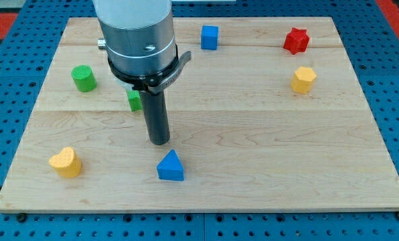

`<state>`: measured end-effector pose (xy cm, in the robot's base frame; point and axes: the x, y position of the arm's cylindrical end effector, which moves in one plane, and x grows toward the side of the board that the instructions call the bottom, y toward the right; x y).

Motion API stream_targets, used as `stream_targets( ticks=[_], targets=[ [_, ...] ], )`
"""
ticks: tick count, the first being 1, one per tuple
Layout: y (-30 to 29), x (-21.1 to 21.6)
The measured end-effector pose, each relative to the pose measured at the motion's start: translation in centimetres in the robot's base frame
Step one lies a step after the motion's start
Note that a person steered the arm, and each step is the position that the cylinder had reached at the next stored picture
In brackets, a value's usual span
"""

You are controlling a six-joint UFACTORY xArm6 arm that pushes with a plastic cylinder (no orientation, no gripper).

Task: Push green star to the top of blue triangle

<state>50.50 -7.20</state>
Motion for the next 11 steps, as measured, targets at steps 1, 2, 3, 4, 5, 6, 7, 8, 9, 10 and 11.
stream_targets(
  ticks=[1,2,3,4,5,6,7,8,9,10,11],
  targets=[
    [-2.3,0.0],
    [-4.9,-0.2],
    [-9.4,-2.4],
    [-10.1,-6.1],
    [-6.3,-11.0],
    [-0.4,-10.7],
    [1.5,-7.6],
    [-0.5,-6.0],
    [-2.2,-3.9],
    [-0.2,-2.7],
    [5.1,-2.7]
  ],
)
